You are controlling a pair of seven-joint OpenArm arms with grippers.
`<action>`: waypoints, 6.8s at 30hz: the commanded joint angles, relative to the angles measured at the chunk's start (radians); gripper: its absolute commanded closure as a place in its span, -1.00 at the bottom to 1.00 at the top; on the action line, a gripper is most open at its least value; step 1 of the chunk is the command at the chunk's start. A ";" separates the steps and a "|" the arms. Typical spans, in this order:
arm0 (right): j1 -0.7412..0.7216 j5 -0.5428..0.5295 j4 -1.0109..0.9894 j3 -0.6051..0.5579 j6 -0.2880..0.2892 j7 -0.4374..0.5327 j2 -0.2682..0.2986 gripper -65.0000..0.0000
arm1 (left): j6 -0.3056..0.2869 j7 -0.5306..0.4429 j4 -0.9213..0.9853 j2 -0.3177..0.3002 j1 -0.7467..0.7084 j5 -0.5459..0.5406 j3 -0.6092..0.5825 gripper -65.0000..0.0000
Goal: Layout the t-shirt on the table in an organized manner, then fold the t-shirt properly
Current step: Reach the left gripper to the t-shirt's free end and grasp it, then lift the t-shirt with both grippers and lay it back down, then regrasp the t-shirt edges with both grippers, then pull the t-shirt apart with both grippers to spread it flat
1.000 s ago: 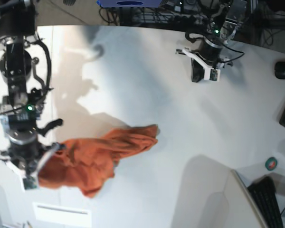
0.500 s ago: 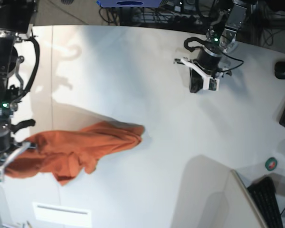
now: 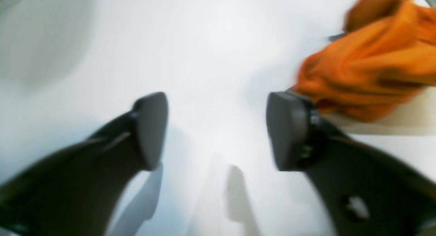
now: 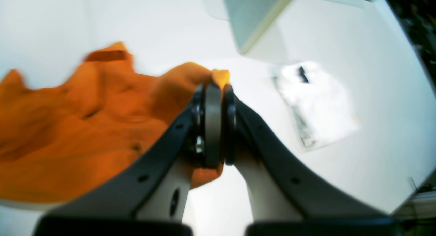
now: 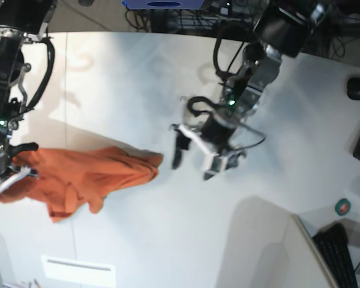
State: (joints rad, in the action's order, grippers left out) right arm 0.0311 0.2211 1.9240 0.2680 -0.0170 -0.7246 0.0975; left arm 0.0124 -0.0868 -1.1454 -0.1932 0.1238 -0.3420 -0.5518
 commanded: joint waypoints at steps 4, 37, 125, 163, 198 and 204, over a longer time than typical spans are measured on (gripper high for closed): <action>0.002 0.014 0.016 0.004 -0.004 0.030 0.012 1.00 | -0.005 -0.029 0.049 0.037 0.122 0.001 -0.153 -0.61; 0.335 -0.303 0.076 0.334 -0.008 0.227 -0.223 1.00 | -0.004 0.482 -0.787 -0.145 -0.356 0.013 0.172 1.00; -0.012 -0.573 -0.763 -0.241 -0.008 0.273 -0.117 -0.30 | -0.007 0.632 0.203 0.160 0.236 0.011 0.500 -1.00; 0.049 -0.572 -0.093 -0.134 -0.008 -0.066 -0.020 1.00 | -0.001 1.016 -0.149 0.168 0.385 0.011 0.507 1.00; -0.132 -0.575 -0.093 0.096 -0.002 -0.034 0.226 1.00 | -0.001 0.859 -0.204 0.137 0.377 0.013 0.306 1.00; 0.095 -0.575 -0.318 0.095 -0.002 0.181 0.097 1.00 | -0.001 0.853 -0.097 0.088 0.176 0.013 0.306 1.00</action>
State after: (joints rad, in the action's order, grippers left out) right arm 0.1585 -0.3557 1.5768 0.3569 -0.0189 -0.5854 0.1726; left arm 0.0147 0.7879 -1.2221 -0.1032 0.2695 -0.3264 -0.2501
